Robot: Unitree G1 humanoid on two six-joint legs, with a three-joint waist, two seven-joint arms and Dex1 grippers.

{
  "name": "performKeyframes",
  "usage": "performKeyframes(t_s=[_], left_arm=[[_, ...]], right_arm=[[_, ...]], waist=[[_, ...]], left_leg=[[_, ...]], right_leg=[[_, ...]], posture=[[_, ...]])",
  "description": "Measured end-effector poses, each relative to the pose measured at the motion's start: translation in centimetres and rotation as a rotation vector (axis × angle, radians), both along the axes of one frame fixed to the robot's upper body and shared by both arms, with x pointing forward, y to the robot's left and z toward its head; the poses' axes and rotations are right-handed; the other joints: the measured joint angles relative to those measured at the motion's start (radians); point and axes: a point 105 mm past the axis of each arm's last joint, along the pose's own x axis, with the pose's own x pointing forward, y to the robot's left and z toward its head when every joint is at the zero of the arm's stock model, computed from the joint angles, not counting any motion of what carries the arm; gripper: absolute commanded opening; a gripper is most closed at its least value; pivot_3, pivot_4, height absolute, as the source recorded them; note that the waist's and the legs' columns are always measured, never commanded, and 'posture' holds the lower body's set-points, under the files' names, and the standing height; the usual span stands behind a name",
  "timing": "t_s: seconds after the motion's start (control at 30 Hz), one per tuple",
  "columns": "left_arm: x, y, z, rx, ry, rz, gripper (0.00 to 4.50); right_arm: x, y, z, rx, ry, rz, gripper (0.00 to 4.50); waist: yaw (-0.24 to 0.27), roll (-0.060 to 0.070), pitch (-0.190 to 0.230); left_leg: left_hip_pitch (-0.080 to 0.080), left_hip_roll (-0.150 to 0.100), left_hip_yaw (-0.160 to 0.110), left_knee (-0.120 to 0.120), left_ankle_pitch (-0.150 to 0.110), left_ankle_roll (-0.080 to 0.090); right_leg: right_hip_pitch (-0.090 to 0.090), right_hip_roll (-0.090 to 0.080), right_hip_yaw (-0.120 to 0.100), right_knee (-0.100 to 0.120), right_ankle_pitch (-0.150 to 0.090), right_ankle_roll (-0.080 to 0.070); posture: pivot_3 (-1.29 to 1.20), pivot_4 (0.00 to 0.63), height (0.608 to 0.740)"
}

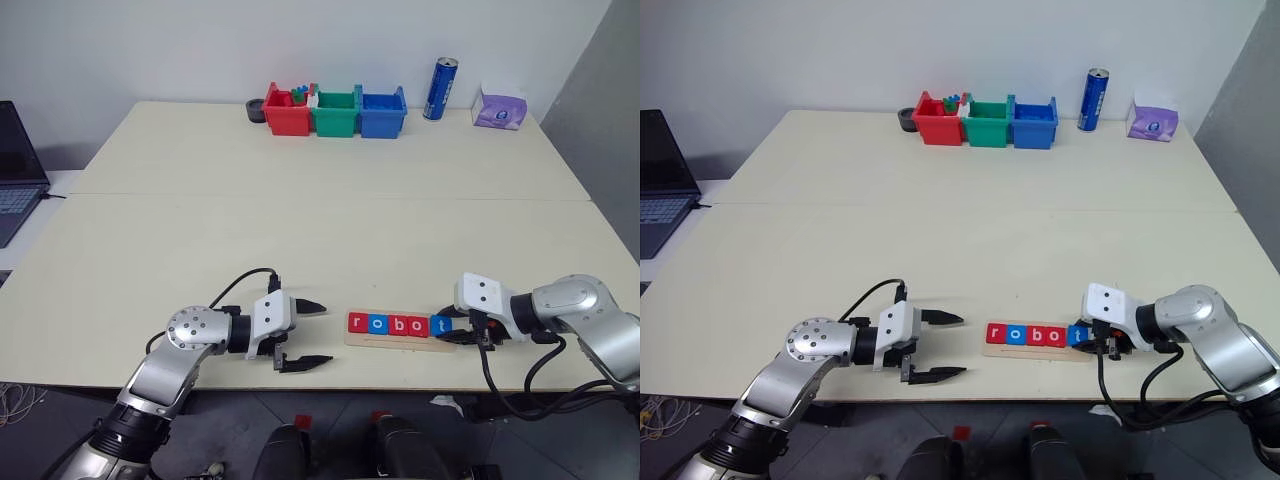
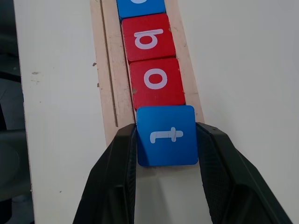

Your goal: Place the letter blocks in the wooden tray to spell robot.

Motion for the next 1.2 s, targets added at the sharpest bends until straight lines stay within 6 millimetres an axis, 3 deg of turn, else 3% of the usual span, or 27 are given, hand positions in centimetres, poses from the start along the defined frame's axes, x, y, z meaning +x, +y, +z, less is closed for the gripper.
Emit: performKeyframes(t_s=[0.1, 0.37, 0.5, 0.6, 0.77, 0.93, 1.07, 1.2], left_arm=[[0.0, 0.0, 0.0, 0.0, -0.001, 0.001, 4.5], [0.0, 0.0, 0.0, -0.001, -0.001, 0.002, 4.5], [0.0, 0.0, 0.0, -0.001, -0.001, 0.002, 4.5], [0.0, 0.0, 0.0, -0.001, -0.001, 0.005, 4.5], [0.1, 0.3, -0.3, -0.009, 0.014, 0.048, 4.5], [3.1, 1.6, 0.9, -0.139, -0.047, 0.358, 4.5], [5.2, 4.3, 1.5, -0.188, -0.1, 0.64, 4.5], [5.6, 5.9, 0.6, -0.179, -0.102, 0.803, 4.5]], right_arm=[[0.0, 0.1, -0.1, 0.004, 0.003, 0.0, 1.45], [0.4, 0.6, 0.5, 0.019, -0.018, 0.015, 4.29], [0.3, 0.8, 1.0, 0.041, -0.01, 0.006, 4.47], [0.5, 0.6, 2.1, 0.058, -0.039, -0.018, 3.81], [0.8, -0.9, 3.0, 0.097, -0.078, -0.122, 1.95], [2.0, -3.1, 3.5, 0.248, -0.196, -0.38, 0.19], [2.8, -4.6, 3.0, 0.401, -0.285, -0.609, 0.04], [4.2, -6.9, 2.6, 0.572, -0.464, -0.906, 0.04]], waist=[[0.0, 0.0, 0.0], [0.0, 0.0, 0.0], [0.0, 0.0, 0.0], [0.0, 0.0, 0.0], [0.001, 0.0, 0.0], [0.002, 0.0, 0.0], [0.0, -0.001, -0.001], [0.0, 0.0, -0.001]], left_leg=[[0.0, 0.0, 0.0, 0.0, 0.0, 0.0], [0.0, 0.0, 0.0, 0.0, 0.0, 0.0], [0.0, 0.0, 0.0, 0.0, 0.0, 0.0], [0.0, 0.0, 0.0, 0.0, 0.0, 0.0], [0.0, 0.0, 0.0, 0.0, 0.0, 0.0], [0.0, 0.0, -0.002, 0.001, 0.0, 0.0], [0.0, 0.0, -0.002, 0.0, 0.0, 0.0], [0.0, 0.0, -0.002, 0.0, 0.0, 0.0]], right_leg=[[0.0, 0.0, 0.0, 0.0, 0.0, 0.0], [0.0, 0.0, 0.0, 0.0, 0.0, 0.0], [0.0, 0.0, 0.0, 0.0, 0.0, 0.0], [0.0, 0.0, 0.0, 0.0, 0.0, 0.0], [0.0, 0.0, 0.0, 0.0, 0.0, 0.0], [0.001, -0.001, 0.003, 0.001, 0.0, 0.0], [0.001, -0.001, 0.004, 0.001, 0.0, 0.0], [0.001, -0.001, 0.004, 0.001, 0.001, 0.0]], posture=[[0.0, 0.15, 0.74], [0.0, 0.15, 0.74], [0.0, 0.15, 0.74], [0.0, 0.15, 0.74], [0.0, 0.15, 0.74], [0.0, 0.15, 0.74], [0.0, 0.15, 0.74], [0.0, 0.15, 0.74]])
